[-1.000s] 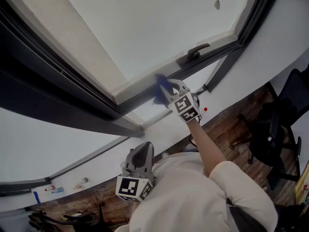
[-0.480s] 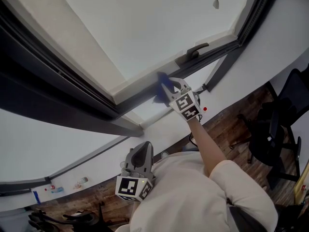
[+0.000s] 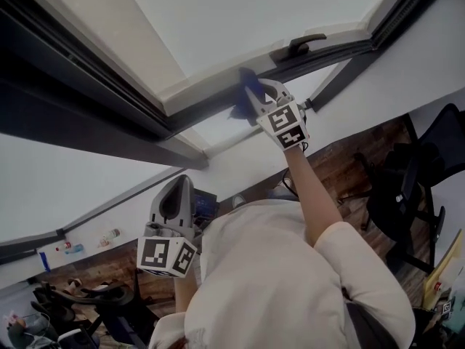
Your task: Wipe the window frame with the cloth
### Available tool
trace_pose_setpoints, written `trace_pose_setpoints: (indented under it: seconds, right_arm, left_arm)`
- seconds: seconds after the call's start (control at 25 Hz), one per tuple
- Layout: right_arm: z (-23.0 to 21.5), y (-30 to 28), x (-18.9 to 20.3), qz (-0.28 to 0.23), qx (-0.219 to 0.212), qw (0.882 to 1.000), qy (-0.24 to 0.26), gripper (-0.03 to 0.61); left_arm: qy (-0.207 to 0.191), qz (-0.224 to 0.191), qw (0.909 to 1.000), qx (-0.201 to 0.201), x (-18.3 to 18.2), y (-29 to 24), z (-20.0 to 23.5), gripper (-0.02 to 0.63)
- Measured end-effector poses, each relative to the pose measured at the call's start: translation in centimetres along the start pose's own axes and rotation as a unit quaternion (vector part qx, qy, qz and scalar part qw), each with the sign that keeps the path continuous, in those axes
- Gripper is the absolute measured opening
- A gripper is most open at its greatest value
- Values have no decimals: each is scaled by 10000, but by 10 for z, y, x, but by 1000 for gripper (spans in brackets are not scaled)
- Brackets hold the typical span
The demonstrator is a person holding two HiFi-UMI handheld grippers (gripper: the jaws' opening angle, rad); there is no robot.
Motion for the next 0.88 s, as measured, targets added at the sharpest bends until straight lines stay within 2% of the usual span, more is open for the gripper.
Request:
trace_pose_setpoints:
  seconds: [0.12, 0.24, 0.36, 0.56, 0.88]
  right_arm:
    - [0, -1, 2, -1, -44, 10000, -2, 44]
    - [1, 0, 3, -7, -104, 9999, 8, 44]
    - [0, 2, 2, -3, -146, 9999, 49, 44]
    - [-1, 1, 2, 1, -204, 9997, 106, 44]
    - [-3, 0, 2, 23, -241, 9997, 83, 44]
  left_arm:
    - [-84, 10, 9992, -394, -4, 11, 15, 8]
    - [-33, -8, 9984, -565, -6, 18, 17, 8]
    - [41, 6, 9988, -497, -5, 20, 11, 8]
    - [35, 154, 9997, -165, 3, 18, 0, 8]
    - [76, 256, 9995, -161, 9, 23, -2, 8]
Point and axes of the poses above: the fingertips, and each gripper's own axes: y backward along the fingers, z to its left, x out of its underside, the point moved 10 cm from there along y, backward along the fingers, and after that the axes turned 2 degrees about y, right-handed, at the moved point
